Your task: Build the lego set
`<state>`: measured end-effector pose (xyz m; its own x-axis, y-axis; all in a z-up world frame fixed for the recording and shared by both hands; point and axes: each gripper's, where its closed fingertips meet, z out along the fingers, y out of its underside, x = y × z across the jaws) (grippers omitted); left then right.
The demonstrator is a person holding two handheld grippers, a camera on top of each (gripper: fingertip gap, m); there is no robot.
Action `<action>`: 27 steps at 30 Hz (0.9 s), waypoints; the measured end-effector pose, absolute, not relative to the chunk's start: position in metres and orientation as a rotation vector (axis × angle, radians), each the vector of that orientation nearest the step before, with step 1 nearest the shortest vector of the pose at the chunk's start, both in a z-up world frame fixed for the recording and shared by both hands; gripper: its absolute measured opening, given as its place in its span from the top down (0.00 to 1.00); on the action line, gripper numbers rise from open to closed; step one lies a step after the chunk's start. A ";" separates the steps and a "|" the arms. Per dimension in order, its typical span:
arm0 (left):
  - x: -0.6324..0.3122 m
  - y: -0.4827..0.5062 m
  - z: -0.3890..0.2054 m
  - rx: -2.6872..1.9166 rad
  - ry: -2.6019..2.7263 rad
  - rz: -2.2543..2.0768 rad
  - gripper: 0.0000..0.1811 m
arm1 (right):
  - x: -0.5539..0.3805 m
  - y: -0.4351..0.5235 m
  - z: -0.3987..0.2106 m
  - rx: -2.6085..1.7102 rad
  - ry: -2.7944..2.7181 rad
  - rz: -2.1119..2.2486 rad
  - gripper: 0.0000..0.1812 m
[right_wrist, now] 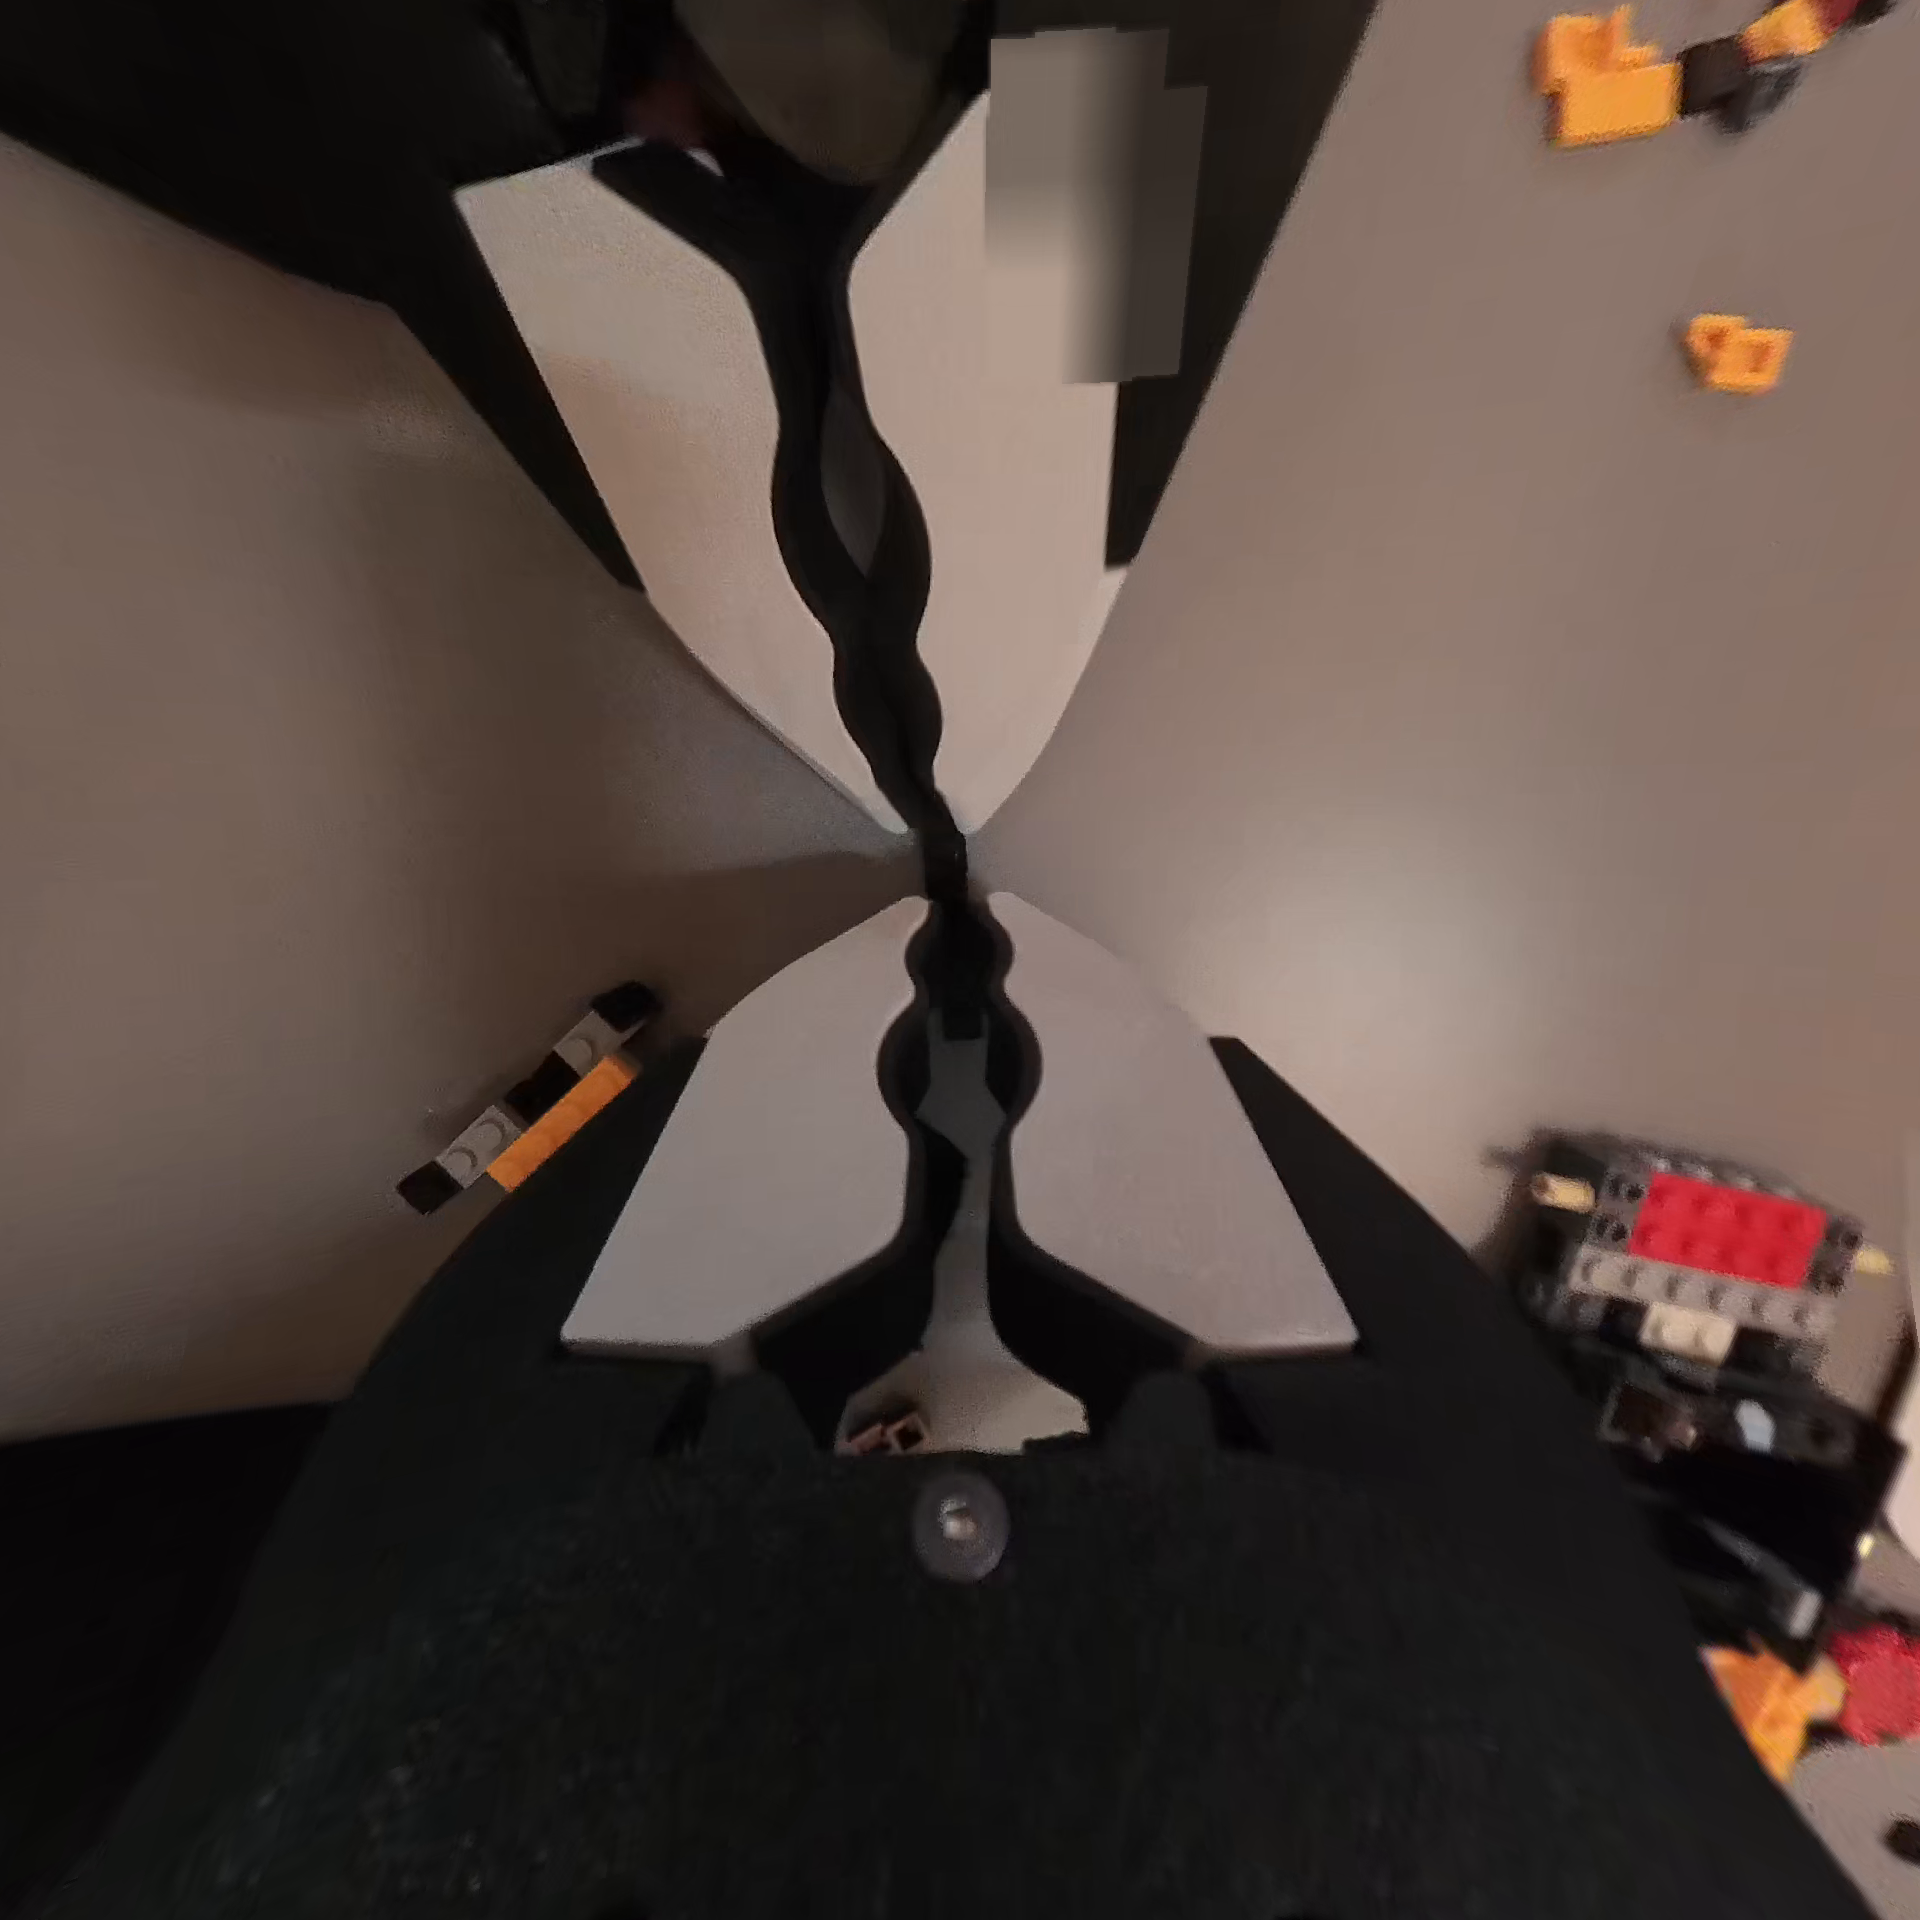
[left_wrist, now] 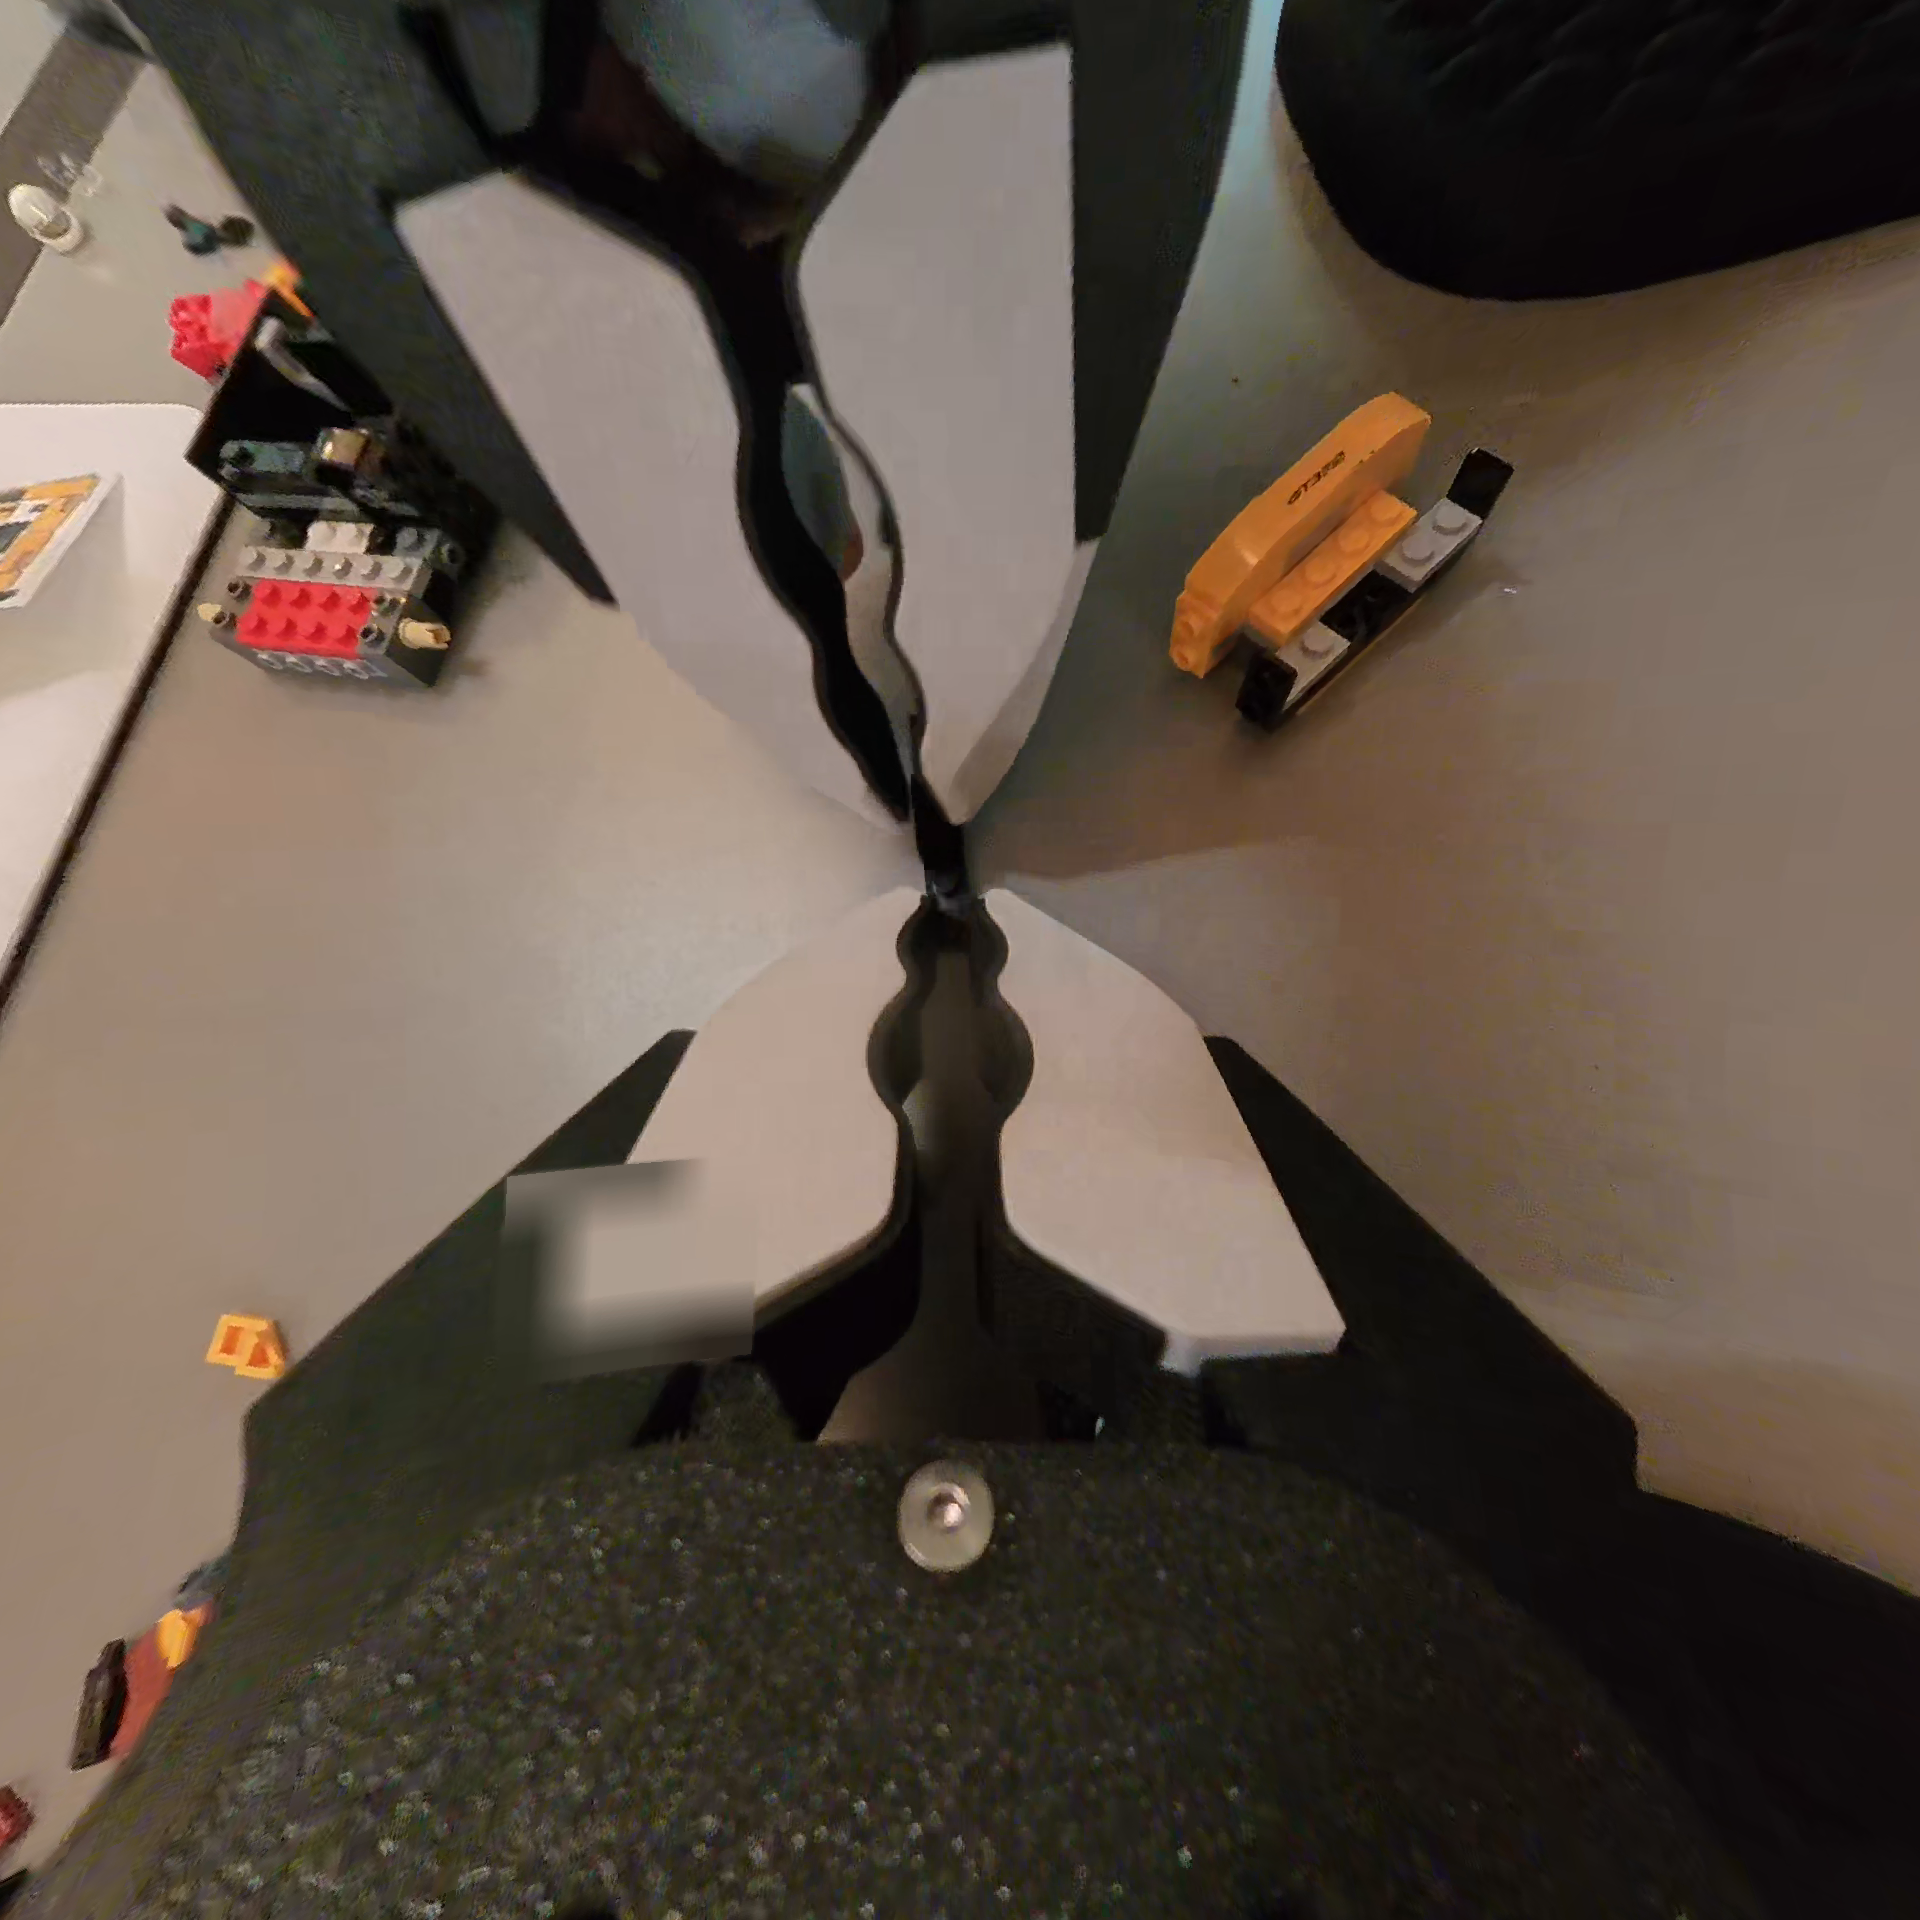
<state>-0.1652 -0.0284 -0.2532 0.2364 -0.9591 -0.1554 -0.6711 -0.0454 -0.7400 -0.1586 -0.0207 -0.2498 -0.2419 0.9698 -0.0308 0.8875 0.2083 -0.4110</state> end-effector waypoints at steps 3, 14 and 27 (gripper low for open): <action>-0.165 -0.027 -0.252 -1.730 1.529 -0.443 0.97 | -0.149 -0.021 -0.235 -1.712 -2.057 0.630 0.89; -0.157 -0.014 -0.198 -1.173 1.503 0.146 0.97 | -0.139 -0.010 -0.219 -1.473 -1.720 0.671 0.80; -0.150 -0.021 -0.169 -0.851 1.462 0.471 0.97 | -0.147 -0.019 -0.169 -1.345 -1.444 1.033 0.94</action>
